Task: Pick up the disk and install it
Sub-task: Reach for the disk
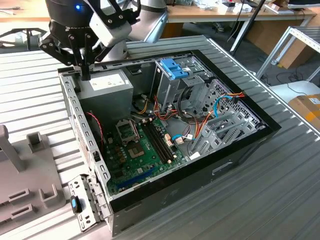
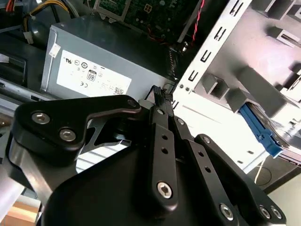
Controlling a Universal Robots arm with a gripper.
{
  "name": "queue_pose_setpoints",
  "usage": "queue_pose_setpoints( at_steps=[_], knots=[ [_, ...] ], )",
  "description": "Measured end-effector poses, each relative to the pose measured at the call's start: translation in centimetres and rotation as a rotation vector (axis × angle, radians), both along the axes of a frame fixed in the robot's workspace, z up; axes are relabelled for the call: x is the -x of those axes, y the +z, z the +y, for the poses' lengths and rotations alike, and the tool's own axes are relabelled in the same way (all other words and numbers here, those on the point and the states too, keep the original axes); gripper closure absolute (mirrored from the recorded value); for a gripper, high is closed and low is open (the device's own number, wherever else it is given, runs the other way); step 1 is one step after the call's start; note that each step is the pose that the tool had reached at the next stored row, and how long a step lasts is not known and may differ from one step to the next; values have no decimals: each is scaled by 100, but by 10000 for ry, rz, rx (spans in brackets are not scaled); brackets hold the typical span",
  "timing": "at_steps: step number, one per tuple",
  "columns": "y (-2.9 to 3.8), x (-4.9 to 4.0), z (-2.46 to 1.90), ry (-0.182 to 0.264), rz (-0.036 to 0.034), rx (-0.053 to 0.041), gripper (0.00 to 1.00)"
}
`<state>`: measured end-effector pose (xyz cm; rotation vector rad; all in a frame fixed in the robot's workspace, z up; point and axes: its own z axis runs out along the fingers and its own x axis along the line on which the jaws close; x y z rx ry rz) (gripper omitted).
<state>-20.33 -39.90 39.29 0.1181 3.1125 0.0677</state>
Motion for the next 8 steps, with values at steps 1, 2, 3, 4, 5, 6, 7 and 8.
queue_pose_setpoints(
  at_steps=[1,2,3,4,5,6,7,8],
  knots=[
    [0,24,0,0,1,1,89],
    [0,48,0,0,0,0,89],
    [-1,71,0,0,0,0,89],
    [-1,94,0,0,-1,-1,89],
    [-2,136,0,2,-1,-1,89],
    [-2,193,0,0,-1,-1,89],
    [-3,232,0,0,-1,0,89],
    [-3,313,0,1,0,0,89]
  ],
)
